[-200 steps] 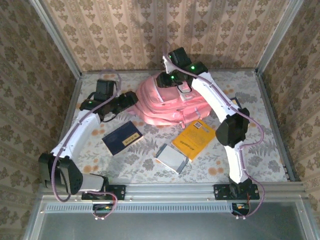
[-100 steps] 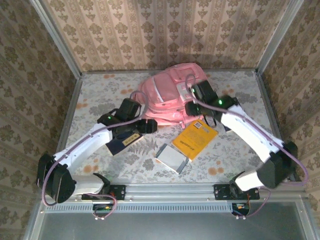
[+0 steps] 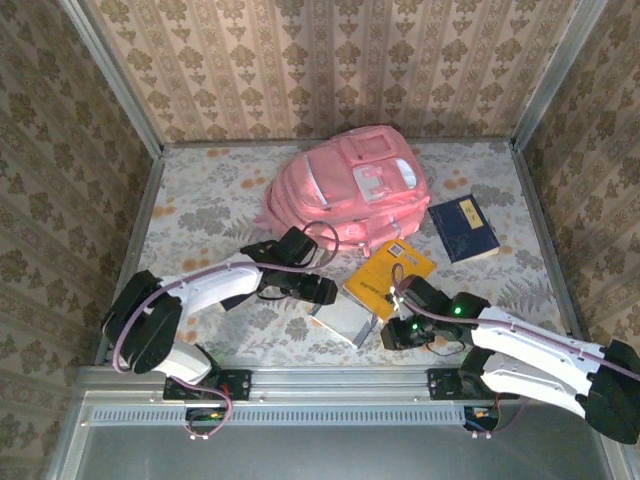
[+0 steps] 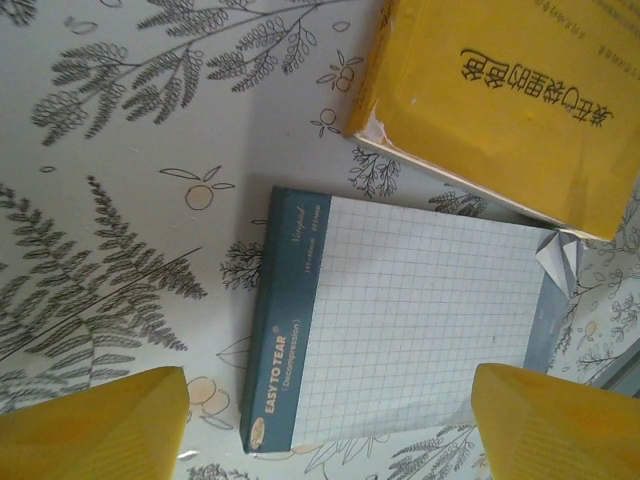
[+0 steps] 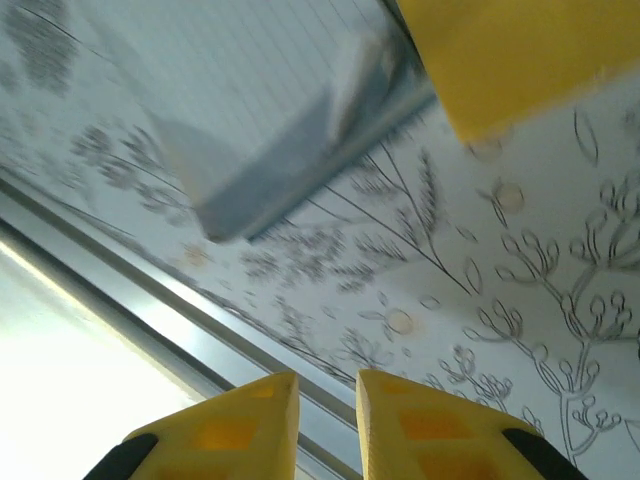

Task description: Pack the student bag

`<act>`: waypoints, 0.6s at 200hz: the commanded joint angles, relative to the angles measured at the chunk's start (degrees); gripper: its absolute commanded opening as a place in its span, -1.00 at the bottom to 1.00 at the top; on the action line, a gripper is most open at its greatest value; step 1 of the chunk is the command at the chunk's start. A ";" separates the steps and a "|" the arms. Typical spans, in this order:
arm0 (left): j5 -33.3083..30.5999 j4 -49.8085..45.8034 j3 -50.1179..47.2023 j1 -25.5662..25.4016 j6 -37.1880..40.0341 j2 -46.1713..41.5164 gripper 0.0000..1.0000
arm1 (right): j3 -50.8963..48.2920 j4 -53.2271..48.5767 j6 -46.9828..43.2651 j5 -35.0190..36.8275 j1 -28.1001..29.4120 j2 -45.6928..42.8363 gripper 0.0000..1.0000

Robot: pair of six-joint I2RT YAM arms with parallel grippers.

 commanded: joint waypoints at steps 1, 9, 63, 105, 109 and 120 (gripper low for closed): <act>2.68 5.36 -1.84 -0.78 -2.08 1.02 0.53 | -1.82 6.46 3.60 0.23 0.72 2.06 -0.55; 3.22 6.38 -2.29 -1.05 -2.48 1.87 0.52 | -1.87 8.36 3.60 0.44 0.64 3.52 -0.57; 3.53 7.55 -2.67 -2.84 -2.16 6.71 0.52 | 0.62 16.71 0.86 1.30 -1.05 16.73 -0.74; 4.59 7.67 -4.23 -3.19 -2.93 7.04 0.50 | 1.57 20.94 -0.24 -0.94 -5.06 20.83 -0.76; 4.86 7.86 -4.40 -3.21 -3.08 6.88 0.51 | 1.64 21.63 -0.26 -1.42 -5.27 21.38 -0.75; 5.54 8.34 -5.02 -3.23 -3.66 6.37 0.51 | 2.01 23.41 -0.22 -2.90 -5.64 23.07 -0.75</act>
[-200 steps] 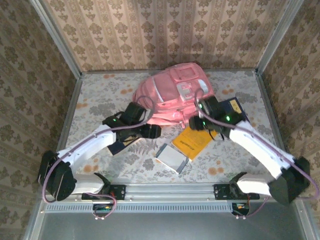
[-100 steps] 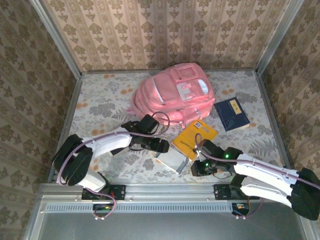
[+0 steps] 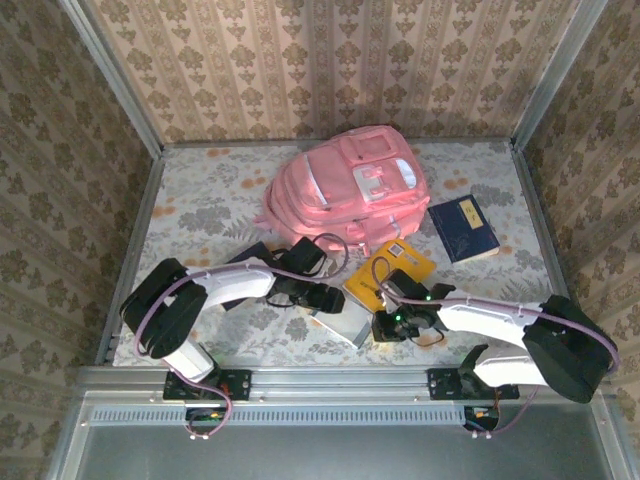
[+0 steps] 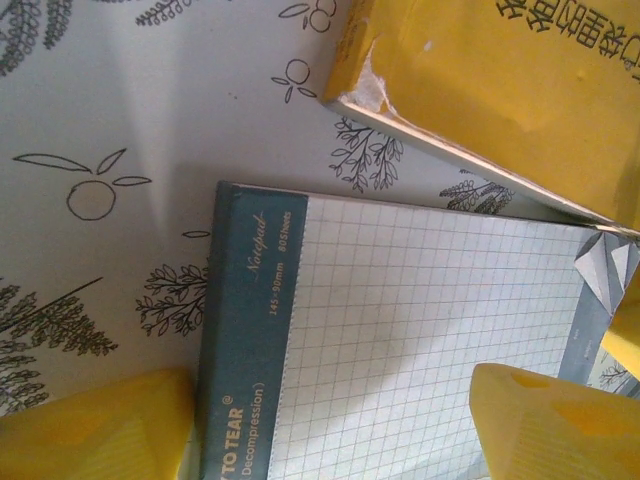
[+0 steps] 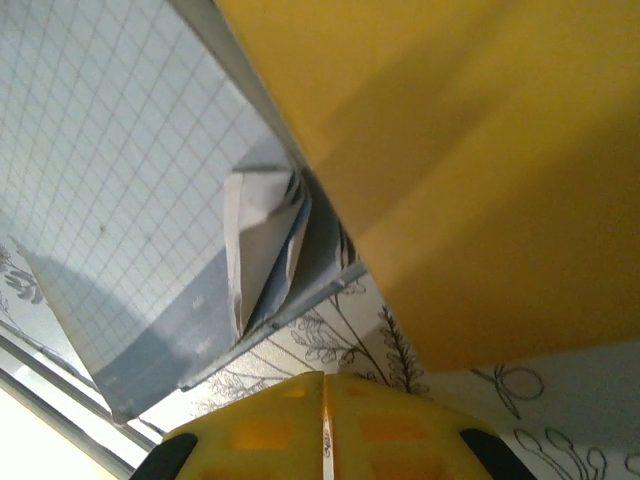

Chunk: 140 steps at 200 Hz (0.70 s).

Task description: Pack the student bag

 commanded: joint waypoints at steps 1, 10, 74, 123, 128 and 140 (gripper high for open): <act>2.83 0.57 -2.63 -0.78 -1.41 -0.25 0.51 | 1.77 8.22 -1.12 -0.71 -1.45 3.29 -0.75; 3.36 1.23 -3.26 -0.80 -2.02 -0.85 0.51 | 2.05 9.72 -1.01 -1.91 -1.69 4.91 -0.75; 9.90 11.77 -10.85 2.54 -10.13 -7.67 0.48 | 1.51 16.32 2.26 0.56 -3.98 9.11 -0.76; 18.64 25.83 -15.80 6.06 -17.66 -6.59 0.42 | 0.60 19.85 5.17 -0.32 -4.44 8.68 -0.76; 18.96 26.60 -16.07 6.27 -18.02 -6.62 0.40 | 0.40 20.04 5.38 -0.26 -4.53 8.51 -0.76; 19.78 28.50 -16.80 6.81 -19.15 -6.97 0.35 | -0.11 20.47 5.73 -0.26 -4.61 7.99 -0.76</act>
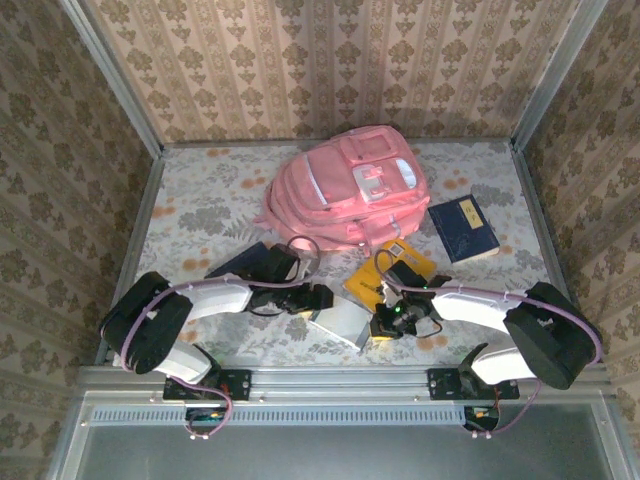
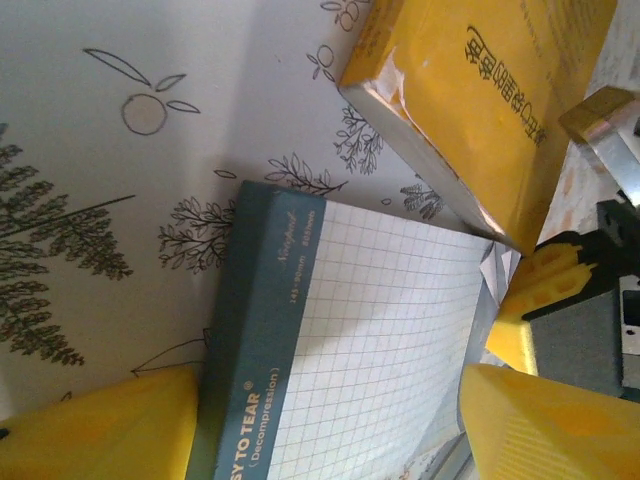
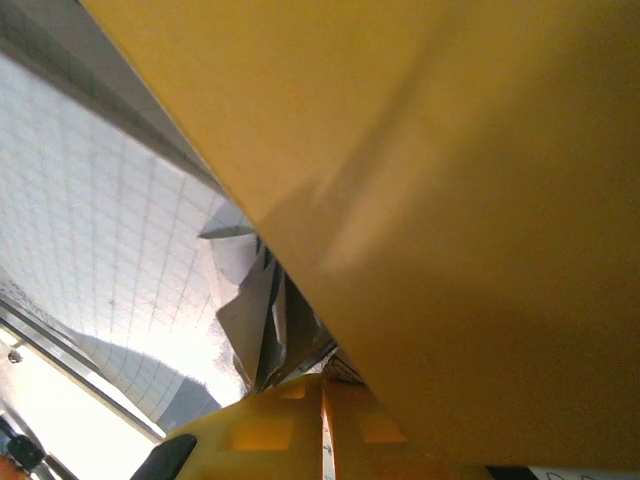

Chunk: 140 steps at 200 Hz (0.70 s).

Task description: Pack the student bag

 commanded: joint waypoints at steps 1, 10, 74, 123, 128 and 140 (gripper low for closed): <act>7.09 8.16 -1.58 0.14 -4.58 0.27 0.35 | -1.54 18.76 2.05 7.57 -0.15 2.22 -0.76; 7.32 8.80 -1.94 0.66 -5.22 -0.14 0.30 | -1.81 18.77 2.15 7.60 -0.32 1.91 -0.76; 9.62 8.02 -2.09 1.31 -4.03 -2.38 -0.12 | -2.41 18.22 1.79 8.24 -0.86 1.37 -0.76; 8.95 4.90 -2.07 1.34 -1.93 -5.25 -0.38 | -2.94 17.93 1.47 8.34 -1.38 1.39 -0.76; 8.97 4.87 -2.15 1.35 -1.94 -5.40 -0.40 | -2.98 17.82 1.54 8.27 -1.39 -0.37 -0.76; 8.96 4.70 -2.09 1.34 -1.86 -5.63 -0.43 | -3.04 17.85 1.54 8.42 -1.45 -0.63 -0.75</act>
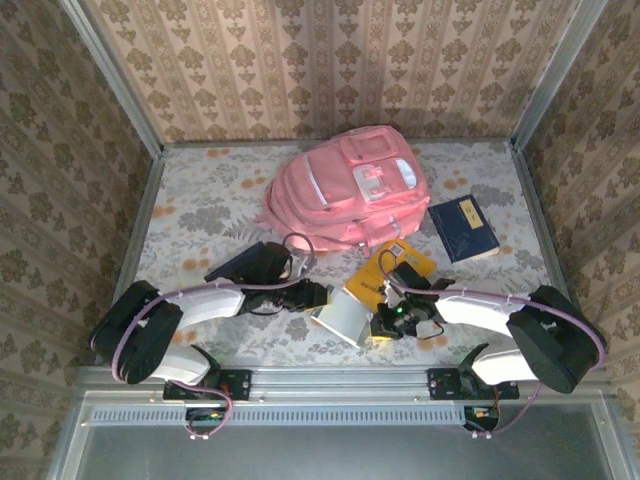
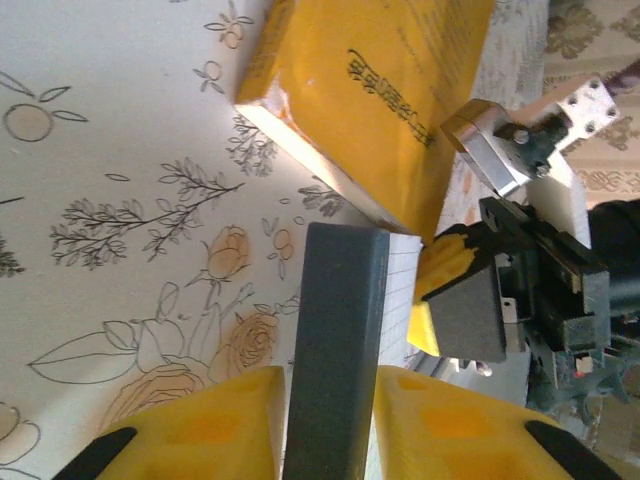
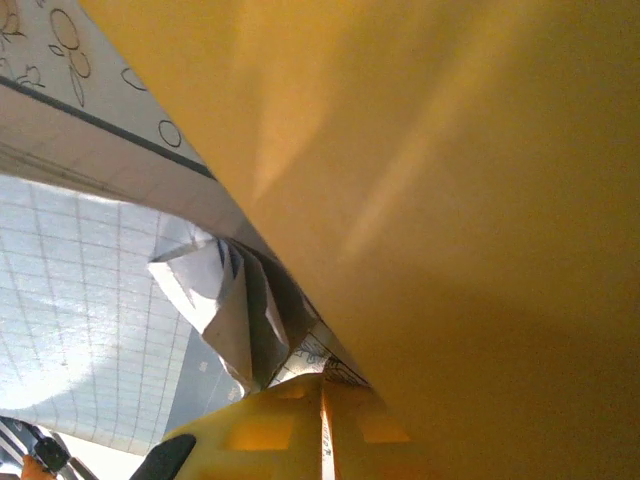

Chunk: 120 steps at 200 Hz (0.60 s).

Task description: Pack the student bag

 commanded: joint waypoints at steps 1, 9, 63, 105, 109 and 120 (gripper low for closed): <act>2.64 -0.48 0.23 -0.25 1.29 -1.39 -0.43 | -0.77 14.66 0.05 9.41 -0.42 1.16 -0.76; 2.65 -0.66 0.28 -0.21 1.45 -1.40 -0.46 | -0.90 14.66 0.05 9.48 -0.47 1.06 -0.75; 1.22 -4.93 1.81 0.36 3.14 -5.29 -1.00 | -0.65 10.08 -0.90 12.78 -0.60 -4.07 -0.40; -2.95 -17.51 6.03 5.66 8.60 -18.72 -1.00 | 3.62 -3.64 -6.11 18.48 -2.88 -20.23 0.15; -3.39 -18.33 6.36 6.35 8.81 -20.04 -1.00 | 3.91 -3.92 -6.37 17.93 -3.41 -21.64 0.20; -3.36 -19.33 7.03 8.02 8.60 -23.09 -1.00 | 4.38 -3.26 -6.31 15.13 -4.90 -24.78 0.40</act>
